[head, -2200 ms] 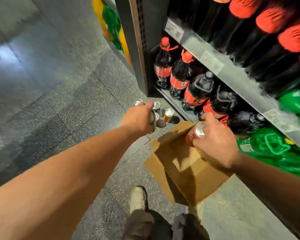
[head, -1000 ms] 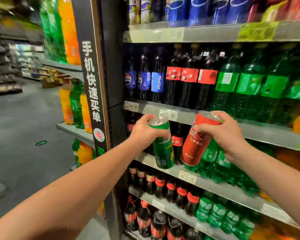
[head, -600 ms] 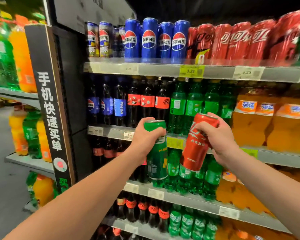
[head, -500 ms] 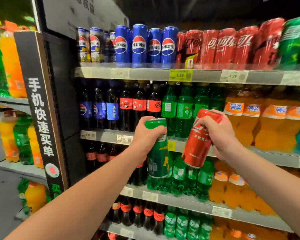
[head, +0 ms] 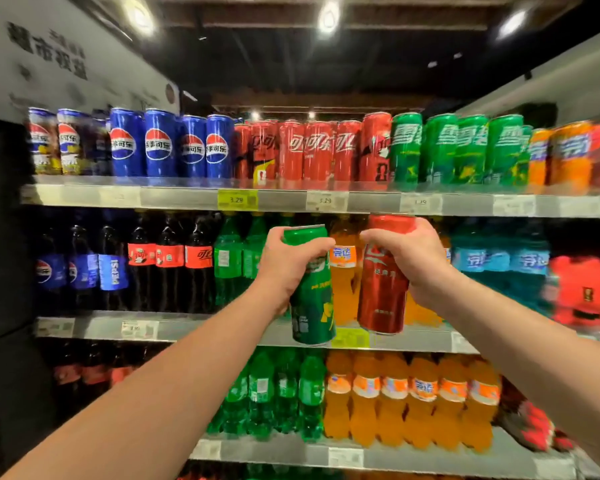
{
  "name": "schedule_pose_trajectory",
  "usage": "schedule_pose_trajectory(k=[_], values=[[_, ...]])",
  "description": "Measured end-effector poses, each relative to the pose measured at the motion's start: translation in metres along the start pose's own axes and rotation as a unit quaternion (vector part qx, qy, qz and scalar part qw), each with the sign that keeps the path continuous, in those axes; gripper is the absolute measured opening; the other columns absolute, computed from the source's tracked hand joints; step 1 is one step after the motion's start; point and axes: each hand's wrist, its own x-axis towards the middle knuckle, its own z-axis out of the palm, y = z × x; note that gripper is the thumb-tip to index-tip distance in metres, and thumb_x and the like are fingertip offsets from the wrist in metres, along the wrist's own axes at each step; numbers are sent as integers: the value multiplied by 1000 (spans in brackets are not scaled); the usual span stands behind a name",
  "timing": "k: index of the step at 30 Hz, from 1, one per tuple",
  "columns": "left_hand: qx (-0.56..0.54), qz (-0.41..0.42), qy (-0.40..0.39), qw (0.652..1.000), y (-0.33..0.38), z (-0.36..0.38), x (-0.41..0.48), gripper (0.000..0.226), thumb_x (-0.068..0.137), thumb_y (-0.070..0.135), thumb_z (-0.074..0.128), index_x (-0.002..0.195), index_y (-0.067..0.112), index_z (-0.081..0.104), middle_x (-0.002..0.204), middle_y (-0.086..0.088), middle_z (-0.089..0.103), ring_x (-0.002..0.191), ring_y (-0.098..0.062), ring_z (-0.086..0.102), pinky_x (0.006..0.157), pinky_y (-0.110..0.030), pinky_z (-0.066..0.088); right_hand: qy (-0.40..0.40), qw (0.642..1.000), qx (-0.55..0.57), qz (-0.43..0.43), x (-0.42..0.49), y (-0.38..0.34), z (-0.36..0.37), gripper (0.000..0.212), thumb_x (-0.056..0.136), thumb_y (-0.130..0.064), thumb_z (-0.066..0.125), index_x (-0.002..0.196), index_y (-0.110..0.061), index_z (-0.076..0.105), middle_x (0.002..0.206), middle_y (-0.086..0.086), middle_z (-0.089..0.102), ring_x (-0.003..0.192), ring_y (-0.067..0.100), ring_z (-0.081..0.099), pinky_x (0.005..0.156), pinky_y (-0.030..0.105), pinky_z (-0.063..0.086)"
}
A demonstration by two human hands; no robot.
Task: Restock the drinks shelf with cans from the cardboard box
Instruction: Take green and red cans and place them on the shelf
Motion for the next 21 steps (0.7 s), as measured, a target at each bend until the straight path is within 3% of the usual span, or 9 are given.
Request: schedule_pose_trajectory(k=[5,8,11,15,17,21], values=[[-12,32,-9,999,17,41,9,59,41,34,84,93,19,60,85,-2,72,75,-17,69,72,-35,56,-32,999,-10,-1,24,-16,-27,35,64,-13,84,94,-11,65,77,2,70,68,17,66,67,32,56],[-6,51,-8,999,25,49,17,58,35,40,84,86,20,66,83,-2,74,77,-20,69,74,-38,57,-46,999,-23,-9,40,-27,-27,39,62,-19,86,94,-17,64,79,0,71,69,14,68,62,28,53],[-14,56,5,998,34,46,27,50,37,40,84,80,18,70,76,-3,74,69,-18,68,66,-34,56,-65,997,-34,-28,58,-37,-19,33,61,-25,86,87,-21,66,73,-5,72,64,11,69,58,24,52],[-34,62,24,997,45,34,46,24,62,24,80,81,13,69,73,-5,72,64,-19,66,62,-32,54,-74,996,-35,-47,81,-54,6,33,61,-26,85,89,-20,68,79,-1,74,73,15,71,64,28,54],[-45,71,36,996,50,27,58,10,72,14,74,78,13,65,71,-7,67,64,-20,61,63,-33,53,-77,995,-25,-59,94,-64,20,29,62,-24,85,85,-20,68,78,-1,74,71,13,72,60,26,56],[-61,79,26,995,61,8,86,20,63,18,72,80,13,64,73,-9,64,65,-20,59,64,-37,54,-62,996,-7,-63,119,-82,47,43,61,-28,86,97,-17,68,78,0,75,68,15,73,59,28,57]])
